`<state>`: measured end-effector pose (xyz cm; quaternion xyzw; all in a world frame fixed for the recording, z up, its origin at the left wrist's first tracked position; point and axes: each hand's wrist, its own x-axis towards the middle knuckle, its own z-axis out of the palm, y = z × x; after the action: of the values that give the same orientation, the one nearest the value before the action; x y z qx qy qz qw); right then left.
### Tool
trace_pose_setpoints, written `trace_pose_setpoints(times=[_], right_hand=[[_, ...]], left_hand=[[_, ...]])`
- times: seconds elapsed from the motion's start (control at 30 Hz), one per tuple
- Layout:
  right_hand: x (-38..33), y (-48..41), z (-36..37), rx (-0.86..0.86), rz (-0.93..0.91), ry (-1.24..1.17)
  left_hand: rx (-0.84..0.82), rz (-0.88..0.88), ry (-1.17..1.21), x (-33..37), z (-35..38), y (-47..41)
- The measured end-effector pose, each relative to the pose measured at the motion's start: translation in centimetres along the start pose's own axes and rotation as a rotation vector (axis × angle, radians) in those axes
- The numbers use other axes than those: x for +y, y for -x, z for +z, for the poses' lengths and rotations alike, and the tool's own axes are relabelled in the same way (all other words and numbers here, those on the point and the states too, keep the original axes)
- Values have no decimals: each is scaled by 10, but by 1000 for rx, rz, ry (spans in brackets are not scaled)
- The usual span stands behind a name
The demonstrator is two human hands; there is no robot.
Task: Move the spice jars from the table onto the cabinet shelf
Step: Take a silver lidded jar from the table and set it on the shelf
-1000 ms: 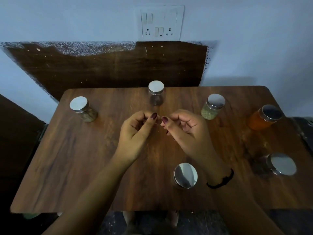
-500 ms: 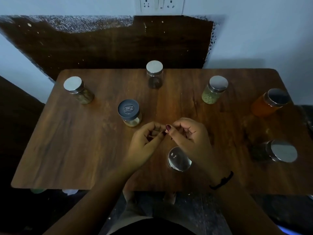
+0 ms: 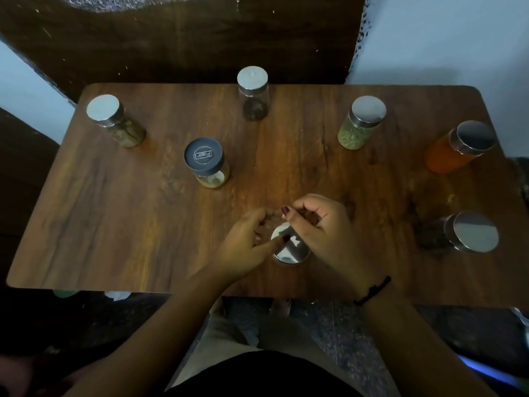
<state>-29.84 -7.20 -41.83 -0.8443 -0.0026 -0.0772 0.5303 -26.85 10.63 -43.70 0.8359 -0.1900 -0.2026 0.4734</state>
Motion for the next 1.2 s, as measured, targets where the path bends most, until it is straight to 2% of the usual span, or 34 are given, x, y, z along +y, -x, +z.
trace_pose_setpoints(times=[0.23,0.57,0.73,0.93,1.03,1.2], right_hand=[[17,9,5,-45,80,26],[23,14,8,-52,89,43],[27,17,6,5,125,36],[24,12,-3,131,234,-81],[18,8,-5,143,265,-169],[0,4,-8,91,319,-309]], left_hand=[[-125,-50,-151,-6,21,3],[-56,-26,-201,-13,40,5],[-70,-87,-73,-20,31,1],[-36,-190,246,-17,-5,-3],[2,-189,393,-13,-25,-6],[29,-143,497,9,-55,-9]])
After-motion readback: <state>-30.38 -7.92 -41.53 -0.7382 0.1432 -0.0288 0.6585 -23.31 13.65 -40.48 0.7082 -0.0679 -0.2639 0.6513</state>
